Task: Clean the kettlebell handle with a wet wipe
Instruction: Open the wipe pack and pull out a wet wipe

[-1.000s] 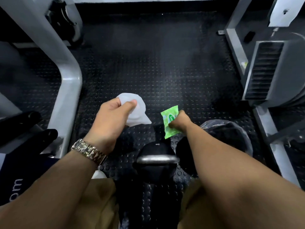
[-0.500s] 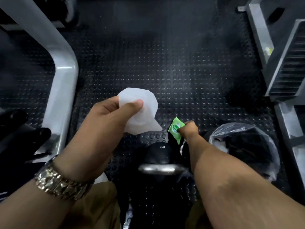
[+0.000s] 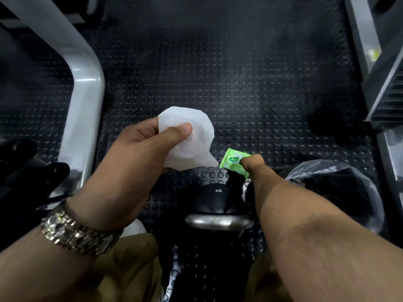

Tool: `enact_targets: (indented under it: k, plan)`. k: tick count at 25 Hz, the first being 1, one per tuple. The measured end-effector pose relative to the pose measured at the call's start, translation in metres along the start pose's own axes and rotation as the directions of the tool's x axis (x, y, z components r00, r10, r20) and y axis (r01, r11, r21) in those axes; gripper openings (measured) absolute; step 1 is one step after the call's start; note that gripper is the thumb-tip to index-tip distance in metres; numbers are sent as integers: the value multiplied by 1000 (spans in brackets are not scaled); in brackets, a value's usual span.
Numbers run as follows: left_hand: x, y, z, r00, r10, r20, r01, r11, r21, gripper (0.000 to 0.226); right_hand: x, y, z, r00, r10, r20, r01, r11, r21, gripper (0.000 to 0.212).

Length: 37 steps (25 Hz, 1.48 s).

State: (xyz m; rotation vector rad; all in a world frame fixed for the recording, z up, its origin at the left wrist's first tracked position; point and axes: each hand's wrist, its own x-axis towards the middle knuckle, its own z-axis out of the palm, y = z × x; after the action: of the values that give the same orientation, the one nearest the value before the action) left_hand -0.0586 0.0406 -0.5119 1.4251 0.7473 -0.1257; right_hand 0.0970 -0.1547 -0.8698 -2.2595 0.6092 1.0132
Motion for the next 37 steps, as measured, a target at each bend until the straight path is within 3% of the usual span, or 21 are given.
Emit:
enact_targets:
  k: [3, 7, 10, 13, 15, 20, 22, 26, 28, 30, 33, 37]
  plan:
    - [0, 0, 0, 1000, 8, 9, -8, 1000, -2, 21, -4, 1, 2, 997, 12, 79, -8, 999, -50, 36]
    - [-1, 1, 4, 999, 30, 22, -30, 1000, 2, 19, -24, -7, -4, 983, 26, 180, -34, 998, 44, 30]
    - [-8, 7, 7, 996, 49, 75, -49, 999, -3, 22, -54, -25, -23, 960, -38, 277, -22, 977, 213, 15]
    - [-14, 12, 10, 992, 83, 98, -84, 996, 5, 21, -108, -63, -51, 911, -155, 383, 43, 957, 286, 16]
    - [-23, 16, 14, 988, 104, 113, -98, 994, -51, 19, -164, -89, -80, 859, -234, 456, 98, 949, 301, 29]
    - [-54, 19, 7, 983, 133, 126, -111, 980, -164, 20, -324, -95, -155, 619, -500, 606, 201, 846, 493, 70]
    - [-71, 20, 3, 969, 186, 161, -159, 972, -172, 24, -364, -78, -166, 568, -604, 559, 235, 770, 593, 62]
    - [-122, 15, -7, 891, 328, 315, -280, 941, -190, 54, -423, -27, -158, 635, -748, 190, 415, 539, 733, 33]
    - [-150, 8, -15, 883, 340, 324, -290, 937, -193, 44, -452, 0, -155, 608, -790, 72, 494, 448, 746, 27]
    - [-172, -1, -25, 892, 338, 302, -313, 941, -129, 22, -477, 22, -153, 577, -816, 29, 533, 403, 744, 23]
    - [-216, -11, -37, 894, 264, 362, -251, 964, -85, 13, -519, 50, -155, 535, -845, 16, 581, 381, 719, 28]
    - [-254, -14, -38, 892, 331, 307, -243, 925, -291, 16, -559, 64, -169, 464, -885, -29, 619, 301, 725, 36]
